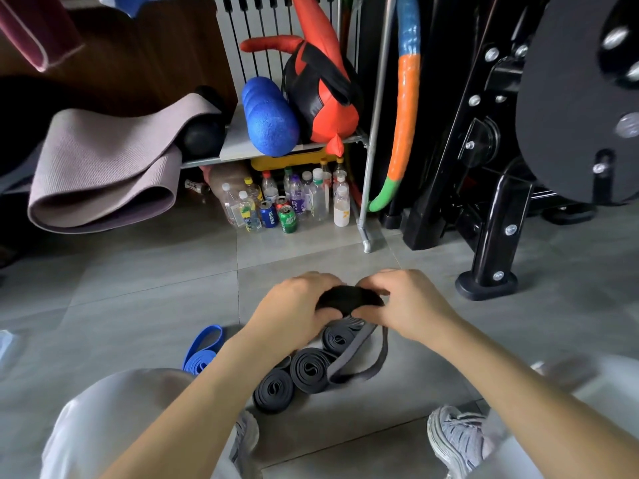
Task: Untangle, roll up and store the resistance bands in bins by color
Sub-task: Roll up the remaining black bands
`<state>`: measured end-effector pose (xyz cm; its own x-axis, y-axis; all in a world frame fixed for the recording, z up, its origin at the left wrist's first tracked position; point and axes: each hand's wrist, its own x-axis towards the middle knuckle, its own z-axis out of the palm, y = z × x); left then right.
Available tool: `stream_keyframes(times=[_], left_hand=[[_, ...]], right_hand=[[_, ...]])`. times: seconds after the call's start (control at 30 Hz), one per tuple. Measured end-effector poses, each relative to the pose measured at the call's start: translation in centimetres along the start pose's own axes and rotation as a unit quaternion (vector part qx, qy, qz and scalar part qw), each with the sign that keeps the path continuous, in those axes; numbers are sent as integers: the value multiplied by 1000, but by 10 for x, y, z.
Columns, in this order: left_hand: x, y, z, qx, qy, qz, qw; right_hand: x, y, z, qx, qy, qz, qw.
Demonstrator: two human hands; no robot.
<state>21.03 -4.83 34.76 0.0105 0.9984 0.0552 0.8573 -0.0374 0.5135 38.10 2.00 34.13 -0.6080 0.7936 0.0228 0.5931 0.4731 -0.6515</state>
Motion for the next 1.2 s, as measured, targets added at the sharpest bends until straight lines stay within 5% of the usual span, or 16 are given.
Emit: stream_keyframes(times=[0.3,0.4,0.53,0.67,0.7,0.8,0.83,1.03,1.2], left_hand=[[3,-1,-20,-265,77,-69,959],[1,4,-28,-421,98,-85,898],[3,10,-27,-617,86,-101,776],[5,8,-11,-668,47,-143,729],[6,6,-8,-647,41,-149,747],[10,-2,-6,-367,89,-109,920],[10,-3,-6,-278,108,-86,950],[1,0,7,14,62,34,997],[4,-1,8,-10,44,-22,999]], right_hand=[[3,-3,-20,231,7,27,973],[4,-2,-26,325,16,36,945],[5,-4,-26,370,40,9,928],[4,0,-20,406,66,4,912],[4,1,-20,398,69,6,915],[4,2,-20,337,56,12,940],[4,3,-18,296,47,16,954],[2,3,-3,37,-6,-2,999],[0,-1,-2,3,-17,-3,1000]])
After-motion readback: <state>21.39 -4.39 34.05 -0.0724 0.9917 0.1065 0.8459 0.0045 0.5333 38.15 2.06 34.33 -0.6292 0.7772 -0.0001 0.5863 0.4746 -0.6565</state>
